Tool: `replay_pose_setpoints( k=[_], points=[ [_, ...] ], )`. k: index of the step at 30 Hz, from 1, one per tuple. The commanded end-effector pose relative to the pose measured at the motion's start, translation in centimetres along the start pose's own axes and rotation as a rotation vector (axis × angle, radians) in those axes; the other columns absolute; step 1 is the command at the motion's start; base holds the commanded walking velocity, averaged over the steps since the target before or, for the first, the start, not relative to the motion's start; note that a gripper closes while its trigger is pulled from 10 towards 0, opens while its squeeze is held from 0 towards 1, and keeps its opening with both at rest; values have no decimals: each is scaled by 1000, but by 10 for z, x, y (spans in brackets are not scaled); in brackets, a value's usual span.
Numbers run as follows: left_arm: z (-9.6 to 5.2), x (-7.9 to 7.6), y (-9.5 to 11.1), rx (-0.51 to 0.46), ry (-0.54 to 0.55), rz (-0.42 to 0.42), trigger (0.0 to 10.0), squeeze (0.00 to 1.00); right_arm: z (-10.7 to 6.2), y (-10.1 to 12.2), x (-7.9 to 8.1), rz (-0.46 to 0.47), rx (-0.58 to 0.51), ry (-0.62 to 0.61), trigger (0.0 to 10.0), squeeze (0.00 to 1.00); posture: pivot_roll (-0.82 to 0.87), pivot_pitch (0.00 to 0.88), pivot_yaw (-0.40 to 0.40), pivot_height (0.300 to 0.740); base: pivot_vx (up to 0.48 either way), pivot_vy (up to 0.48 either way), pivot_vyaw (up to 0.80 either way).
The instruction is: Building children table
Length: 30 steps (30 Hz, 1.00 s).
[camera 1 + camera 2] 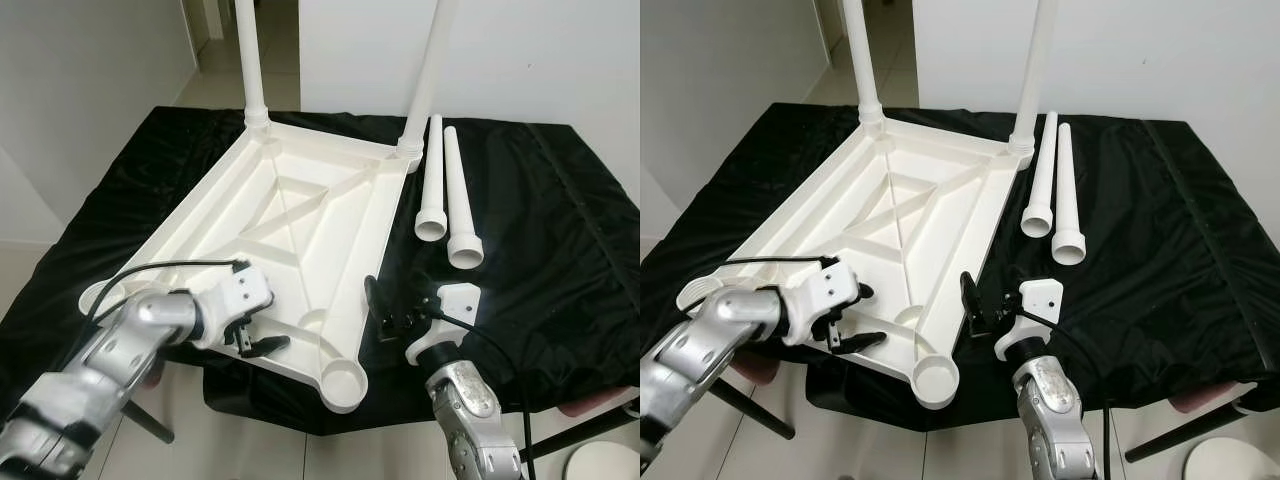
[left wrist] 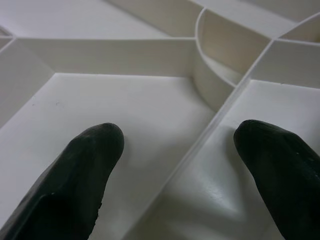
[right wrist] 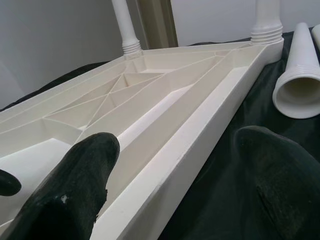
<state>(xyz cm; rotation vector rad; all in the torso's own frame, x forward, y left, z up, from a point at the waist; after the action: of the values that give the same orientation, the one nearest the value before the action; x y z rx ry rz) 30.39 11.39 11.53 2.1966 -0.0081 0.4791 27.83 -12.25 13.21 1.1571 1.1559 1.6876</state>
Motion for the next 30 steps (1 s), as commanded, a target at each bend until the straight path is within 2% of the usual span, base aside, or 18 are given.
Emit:
replay_pose_setpoints(
  k=[1,2,3,4,6,7,14,17,18,19,21,22,23,25,26,30],
  points=[
    [5,-9,-18,79,-35,-40,10000,0,-1,-3,0,-3,15,-2,10000,0,-31,44,28,740,0,0,0],
    [5,-9,-18,79,-37,-42,4941,0,-2,-3,0,-4,15,-3,10000,0,-31,44,28,740,0,0,0],
    [5,-9,-18,79,-37,-42,4941,0,-2,-3,0,-4,15,-3,10000,0,-31,44,28,740,0,0,0],
    [6,-7,-18,82,-33,-49,2078,0,-2,-3,0,-4,13,-6,10000,0,-41,39,37,740,0,0,0],
    [7,-6,-18,84,-30,-53,2078,0,-2,-3,0,-3,12,-7,10000,0,-41,39,37,740,0,0,0],
    [8,-4,-17,85,-23,-58,0,0,-2,-3,0,-3,11,-8,10000,0,-46,37,40,740,0,0,0],
    [13,5,-18,98,19,-49,0,0,-3,-3,0,-2,9,-12,10000,0,-49,36,44,740,0,0,0],
    [18,17,-16,99,91,-48,0,0,-2,-3,0,-2,8,-14,10000,0,-47,36,45,740,0,0,0],
    [19,19,-14,94,103,-47,1216,0,-2,-4,0,-2,8,-15,10000,0,-46,35,45,740,0,0,0],
    [21,24,-9,79,140,-33,8980,0,-2,-4,1,-1,8,-14,10000,0,-45,36,45,740,0,0,0],
    [23,28,-6,68,164,-21,8980,0,-2,-4,1,0,8,-14,10000,0,-45,36,45,740,0,0,0],
    [25,33,2,44,205,23,10000,0,-2,-4,1,0,8,-14,10000,0,-42,35,44,740,0,0,0],
    [25,33,2,44,205,23,10000,0,-2,-4,1,0,8,-14,10000,0,-42,35,44,740,0,0,0],
    [30,39,16,-6,255,64,10000,0,-1,-5,2,3,9,-11,10000,0,-39,36,45,740,0,0,0],
    [35,38,30,-72,252,85,10000,0,0,-5,3,4,9,-11,10000,0,-39,37,46,740,0,0,0],
    [38,36,37,-104,236,93,10000,0,0,-6,3,4,9,-12,10000,0,-41,37,49,740,0,0,0]
  ],
)
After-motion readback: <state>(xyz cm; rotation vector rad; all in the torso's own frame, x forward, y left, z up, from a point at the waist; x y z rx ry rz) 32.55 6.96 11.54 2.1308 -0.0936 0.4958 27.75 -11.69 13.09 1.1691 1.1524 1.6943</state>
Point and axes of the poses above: a point about 5 cm out from each wrist's last joint towards the gripper, its own z axis pointing out of the wrist towards the gripper, its own y axis along the axis of the wrist's last joint, x = y × z, the point moved 3 cm from there along z, pointing out of the wrist towards the gripper, and after that the axes turned 7 degrees about z, right-handed, at the moved point
